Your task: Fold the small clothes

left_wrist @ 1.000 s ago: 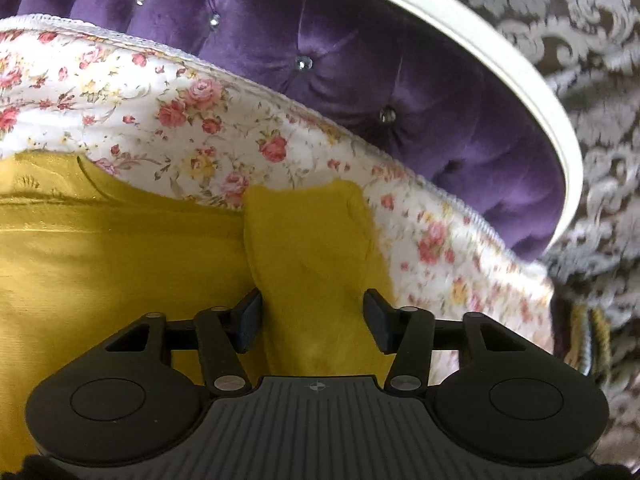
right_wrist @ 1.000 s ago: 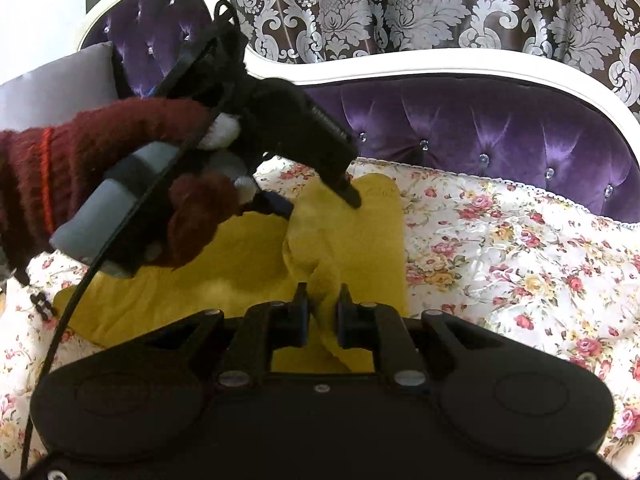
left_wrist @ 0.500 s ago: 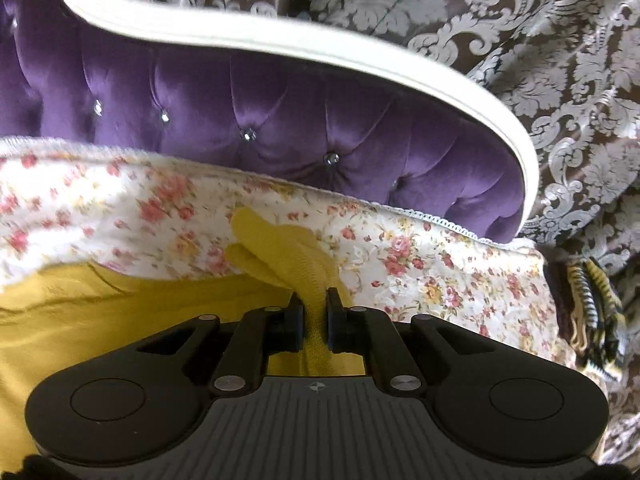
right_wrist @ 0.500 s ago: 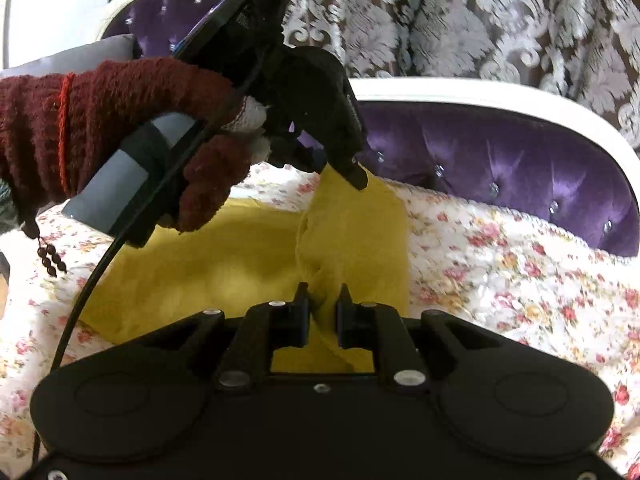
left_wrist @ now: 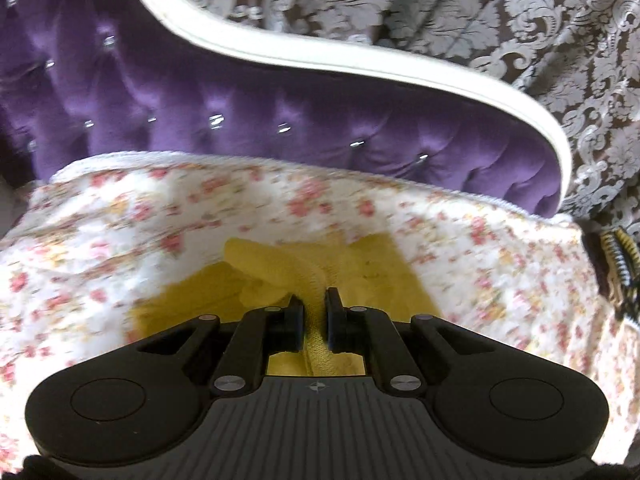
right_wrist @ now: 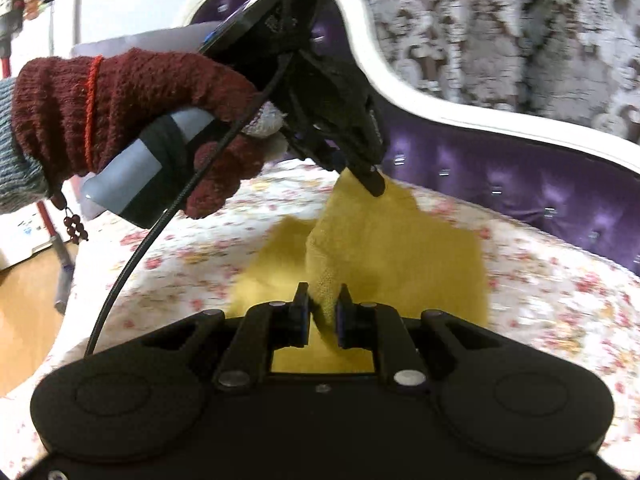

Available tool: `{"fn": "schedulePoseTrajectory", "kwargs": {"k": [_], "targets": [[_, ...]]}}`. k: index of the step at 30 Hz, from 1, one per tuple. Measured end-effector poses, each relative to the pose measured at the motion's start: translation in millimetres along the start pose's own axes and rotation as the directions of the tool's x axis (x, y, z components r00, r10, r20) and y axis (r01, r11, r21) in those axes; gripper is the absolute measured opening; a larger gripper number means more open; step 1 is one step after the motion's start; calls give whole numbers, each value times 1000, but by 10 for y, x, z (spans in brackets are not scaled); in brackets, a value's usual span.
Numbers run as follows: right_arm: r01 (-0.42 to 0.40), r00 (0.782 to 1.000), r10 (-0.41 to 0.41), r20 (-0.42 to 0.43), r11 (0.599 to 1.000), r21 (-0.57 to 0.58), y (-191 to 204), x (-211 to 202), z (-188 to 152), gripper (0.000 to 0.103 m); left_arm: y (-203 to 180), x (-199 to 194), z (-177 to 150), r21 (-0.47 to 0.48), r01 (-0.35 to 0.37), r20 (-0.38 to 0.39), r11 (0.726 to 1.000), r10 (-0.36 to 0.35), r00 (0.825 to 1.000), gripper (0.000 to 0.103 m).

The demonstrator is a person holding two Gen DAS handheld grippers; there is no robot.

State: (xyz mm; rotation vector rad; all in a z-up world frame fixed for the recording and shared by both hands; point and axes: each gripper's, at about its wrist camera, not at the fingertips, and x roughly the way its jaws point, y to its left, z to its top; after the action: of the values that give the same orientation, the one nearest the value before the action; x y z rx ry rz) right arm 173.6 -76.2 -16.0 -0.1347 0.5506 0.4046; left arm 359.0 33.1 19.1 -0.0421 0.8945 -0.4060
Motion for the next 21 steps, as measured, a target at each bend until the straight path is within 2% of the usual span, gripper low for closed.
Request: {"fn": "schedulePoseTrajectory", "kwargs": {"k": [9,16,18,20,21], "targets": [[-49,997,46,-65,998,-46,434,446,-36,19,449,6,-210,26,-56,-9,998,56,998,10],[-38,993,30,-113,997,-66,512,622,-104,19,685,174,-350,0,-49,-12,999,49,999,10],[-38,992,29,-126,997,-72,532,643,-135,20,739,239,-390,-11,-42,-17,999,42,999,11],[-47,990,36,-137,996,-74,532,675,-164,29,795,289,-427,-26,-51,-10,998,51,999,13],[-49,989,38,-140,996,-75,542,671,-183,29,825,304,-443,-34,-51,-2,998,51,999,13]]}}
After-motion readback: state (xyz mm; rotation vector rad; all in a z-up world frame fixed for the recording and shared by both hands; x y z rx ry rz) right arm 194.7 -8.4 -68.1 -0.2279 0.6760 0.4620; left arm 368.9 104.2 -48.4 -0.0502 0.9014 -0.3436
